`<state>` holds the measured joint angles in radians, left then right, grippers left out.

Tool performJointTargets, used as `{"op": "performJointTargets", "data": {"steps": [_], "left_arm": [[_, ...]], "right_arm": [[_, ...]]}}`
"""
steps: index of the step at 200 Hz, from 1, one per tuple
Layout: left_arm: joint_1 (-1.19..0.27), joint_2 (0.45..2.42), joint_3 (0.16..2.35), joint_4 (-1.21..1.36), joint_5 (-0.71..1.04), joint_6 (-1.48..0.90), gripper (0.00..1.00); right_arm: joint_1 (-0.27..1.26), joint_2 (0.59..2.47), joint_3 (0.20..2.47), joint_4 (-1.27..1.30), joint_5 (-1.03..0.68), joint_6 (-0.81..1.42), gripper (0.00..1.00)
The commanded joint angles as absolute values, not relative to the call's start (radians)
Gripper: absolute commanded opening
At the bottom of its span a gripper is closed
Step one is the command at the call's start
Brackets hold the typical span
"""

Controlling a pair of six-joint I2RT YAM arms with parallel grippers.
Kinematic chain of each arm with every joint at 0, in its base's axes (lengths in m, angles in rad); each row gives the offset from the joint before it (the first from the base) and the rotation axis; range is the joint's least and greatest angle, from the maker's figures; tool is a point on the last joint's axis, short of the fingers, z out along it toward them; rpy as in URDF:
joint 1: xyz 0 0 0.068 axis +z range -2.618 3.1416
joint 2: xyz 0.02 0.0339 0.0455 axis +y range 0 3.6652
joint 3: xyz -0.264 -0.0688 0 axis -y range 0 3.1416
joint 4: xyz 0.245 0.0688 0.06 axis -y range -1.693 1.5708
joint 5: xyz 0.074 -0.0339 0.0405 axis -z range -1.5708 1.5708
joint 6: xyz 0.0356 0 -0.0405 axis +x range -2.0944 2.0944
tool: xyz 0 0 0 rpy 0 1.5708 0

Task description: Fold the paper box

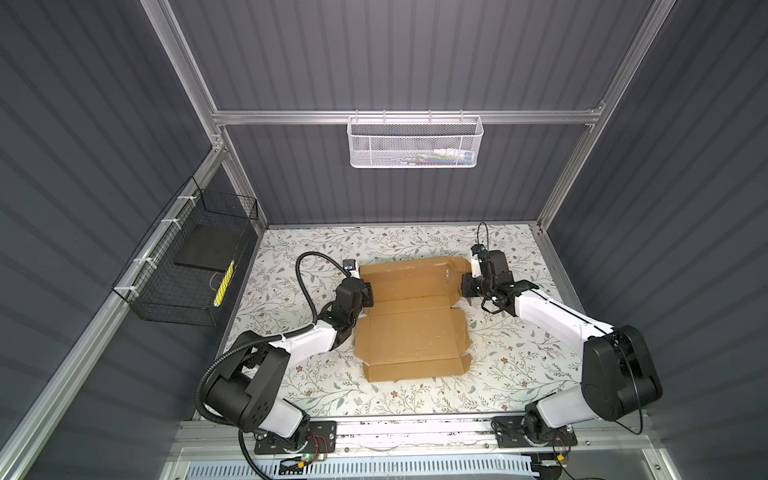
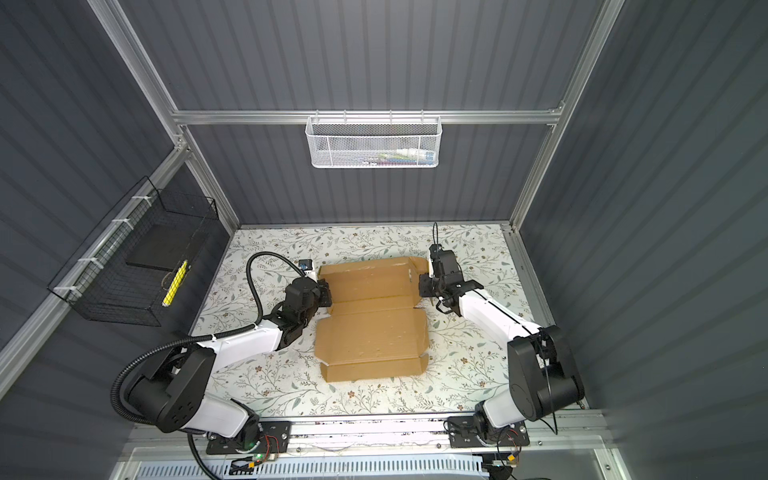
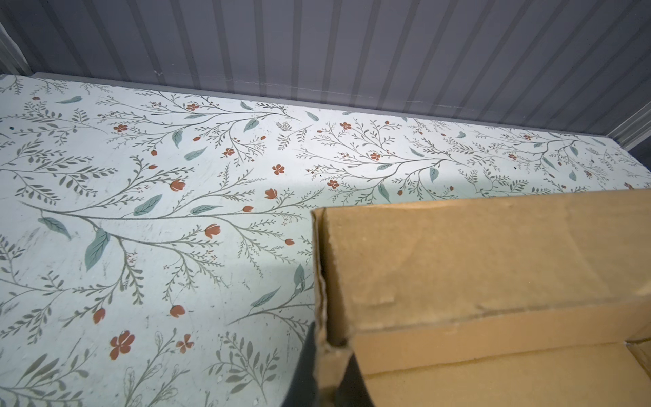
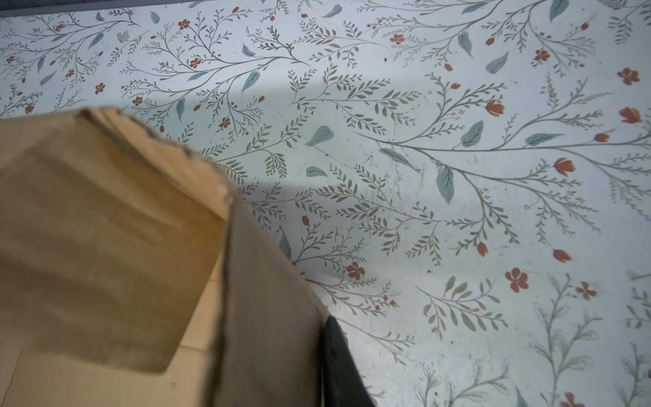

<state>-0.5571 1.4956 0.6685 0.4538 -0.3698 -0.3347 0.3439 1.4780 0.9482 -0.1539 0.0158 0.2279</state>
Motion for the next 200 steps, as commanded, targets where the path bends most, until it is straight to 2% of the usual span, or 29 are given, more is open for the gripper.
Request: {"op": "performJointTargets", "data": {"steps": [1,104,160,200], "left_arm": [[-0.558,1.530,0.663,0.370,-0.347,-0.347,0.00],[-0.557,1.530,0.663,0.368,-0.353,-0.341,0.00],[-0.558,1.529,0.664,0.367,-0.350,-0.348,0.00],[-0.558,1.519,0.663,0.365,-0.350,-0.355,0.00]], "right_arm": [[0.343,1.444,0.989,-0.194,-0.040,0.244,0.14],[0.346,1.410,1.054,-0.318,-0.166,0.369,0.13],[0.361,1.391,1.052,-0.339,-0.162,0.393,0.14],[0.421,1.391,1.002,-0.311,-0.086,0.427,0.15]]}}
